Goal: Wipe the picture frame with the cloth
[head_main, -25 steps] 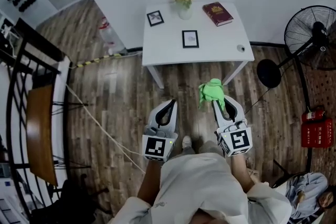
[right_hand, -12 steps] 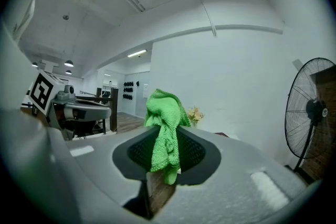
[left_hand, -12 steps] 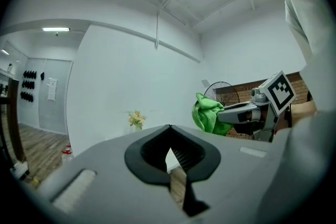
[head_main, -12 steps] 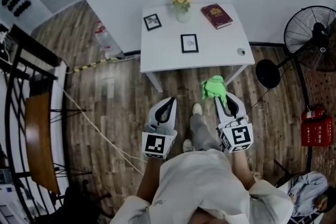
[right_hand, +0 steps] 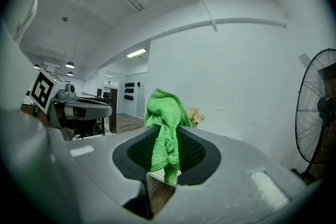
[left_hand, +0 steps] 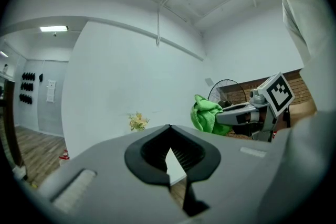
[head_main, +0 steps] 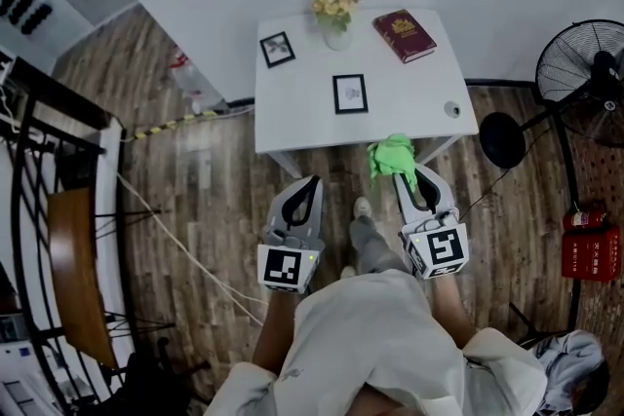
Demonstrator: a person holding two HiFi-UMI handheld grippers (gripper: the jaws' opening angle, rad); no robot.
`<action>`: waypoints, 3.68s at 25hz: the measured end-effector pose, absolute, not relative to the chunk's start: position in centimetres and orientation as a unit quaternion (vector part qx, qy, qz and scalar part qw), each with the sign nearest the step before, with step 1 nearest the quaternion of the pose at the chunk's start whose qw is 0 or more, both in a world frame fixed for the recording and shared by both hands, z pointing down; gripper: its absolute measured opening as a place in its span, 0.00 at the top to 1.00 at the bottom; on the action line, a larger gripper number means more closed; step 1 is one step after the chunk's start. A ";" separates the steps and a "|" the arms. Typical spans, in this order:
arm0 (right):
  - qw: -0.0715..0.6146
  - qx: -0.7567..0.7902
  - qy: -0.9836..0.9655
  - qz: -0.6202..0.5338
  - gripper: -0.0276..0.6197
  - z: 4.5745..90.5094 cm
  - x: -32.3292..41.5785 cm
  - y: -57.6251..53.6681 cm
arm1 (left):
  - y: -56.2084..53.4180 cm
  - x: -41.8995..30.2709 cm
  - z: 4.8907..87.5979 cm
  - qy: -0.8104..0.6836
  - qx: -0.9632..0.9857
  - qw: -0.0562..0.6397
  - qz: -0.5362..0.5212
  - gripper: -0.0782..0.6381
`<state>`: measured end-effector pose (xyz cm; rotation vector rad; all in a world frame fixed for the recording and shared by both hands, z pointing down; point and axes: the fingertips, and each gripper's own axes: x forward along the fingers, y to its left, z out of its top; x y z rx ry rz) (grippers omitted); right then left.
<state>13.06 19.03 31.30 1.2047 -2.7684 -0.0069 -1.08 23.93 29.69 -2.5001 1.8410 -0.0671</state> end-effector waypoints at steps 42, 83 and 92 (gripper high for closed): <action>0.148 0.359 -0.915 0.109 0.83 43.7 9.1 -9.9 | -4.6 -3.8 44.4 0.603 -0.780 -0.128 -0.110 0.86; 0.305 0.413 -0.837 0.187 0.83 57.2 1.9 -13.4 | -7.6 -3.5 63.6 0.380 -0.845 -0.244 -0.287 0.86; 0.300 0.396 -0.848 0.185 0.83 57.4 -0.7 -15.2 | -7.8 -3.3 63.6 0.377 -0.844 -0.246 -0.291 0.86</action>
